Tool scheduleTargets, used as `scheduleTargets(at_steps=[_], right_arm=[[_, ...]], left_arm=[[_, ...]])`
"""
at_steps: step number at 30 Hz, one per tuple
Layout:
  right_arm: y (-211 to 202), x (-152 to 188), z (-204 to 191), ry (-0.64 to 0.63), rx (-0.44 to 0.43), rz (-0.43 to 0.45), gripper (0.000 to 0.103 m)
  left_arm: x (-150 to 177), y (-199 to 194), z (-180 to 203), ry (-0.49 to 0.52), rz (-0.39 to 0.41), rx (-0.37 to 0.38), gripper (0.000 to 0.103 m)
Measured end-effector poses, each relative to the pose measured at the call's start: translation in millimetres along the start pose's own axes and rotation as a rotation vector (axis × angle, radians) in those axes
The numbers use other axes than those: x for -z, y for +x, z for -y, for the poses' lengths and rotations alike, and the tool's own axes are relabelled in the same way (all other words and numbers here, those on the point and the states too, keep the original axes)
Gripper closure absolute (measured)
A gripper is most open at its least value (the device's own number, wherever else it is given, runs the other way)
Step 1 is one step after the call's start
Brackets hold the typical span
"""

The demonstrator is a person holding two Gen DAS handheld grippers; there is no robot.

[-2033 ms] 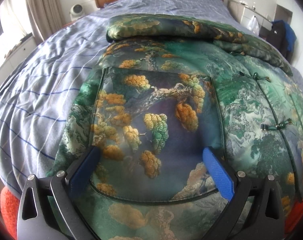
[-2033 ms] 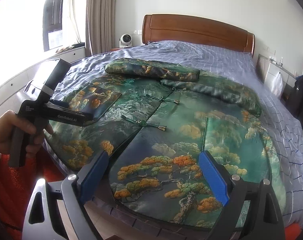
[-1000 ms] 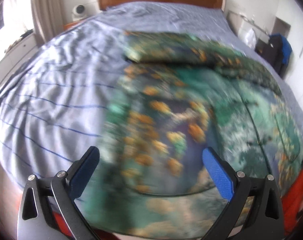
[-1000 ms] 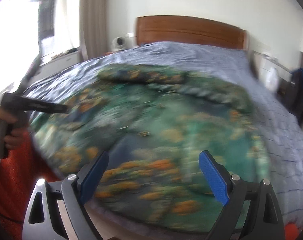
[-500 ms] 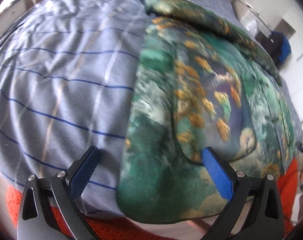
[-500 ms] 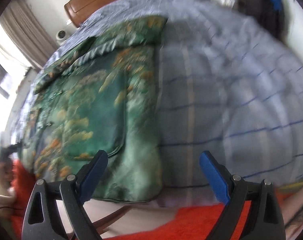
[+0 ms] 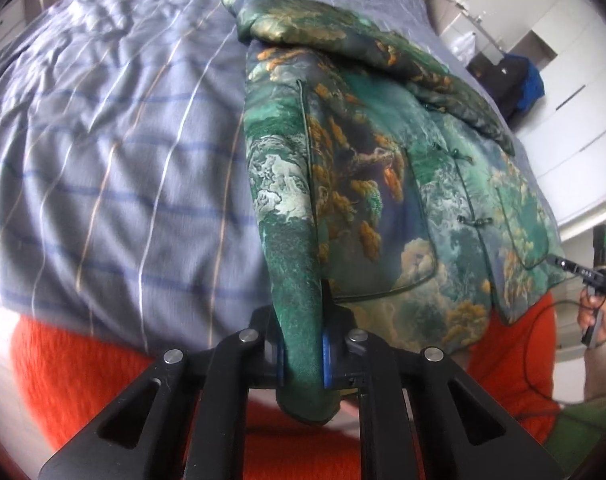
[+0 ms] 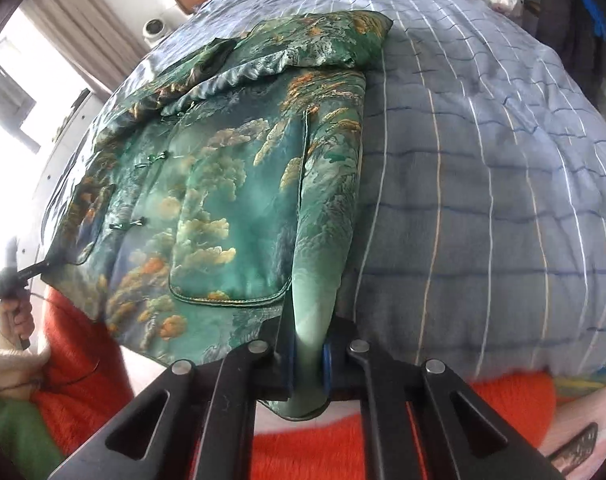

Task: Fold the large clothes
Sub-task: 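Lift the hem with both tools and fold it up over the collar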

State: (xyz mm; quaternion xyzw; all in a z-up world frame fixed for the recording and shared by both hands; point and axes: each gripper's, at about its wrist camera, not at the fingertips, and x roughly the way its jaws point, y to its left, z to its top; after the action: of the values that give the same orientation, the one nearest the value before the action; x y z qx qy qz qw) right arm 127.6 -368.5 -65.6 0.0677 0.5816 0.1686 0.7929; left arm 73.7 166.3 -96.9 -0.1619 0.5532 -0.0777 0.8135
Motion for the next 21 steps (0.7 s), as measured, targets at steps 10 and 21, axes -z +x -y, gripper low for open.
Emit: scheduleTargets(at_steps=[10, 21], right_arm=[[-32.5, -65.5, 29.9, 0.15, -0.262, 0.107, 0.095], [33.7, -329.6, 59.8, 0.298, -0.246, 0.385, 0.051]], left_arm=[[-122.9, -68.5, 7.4, -0.01, 0.2, 0.211, 0.093], [-373.7, 27.5, 4.6, -0.153, 0.189, -0.082, 0.076]])
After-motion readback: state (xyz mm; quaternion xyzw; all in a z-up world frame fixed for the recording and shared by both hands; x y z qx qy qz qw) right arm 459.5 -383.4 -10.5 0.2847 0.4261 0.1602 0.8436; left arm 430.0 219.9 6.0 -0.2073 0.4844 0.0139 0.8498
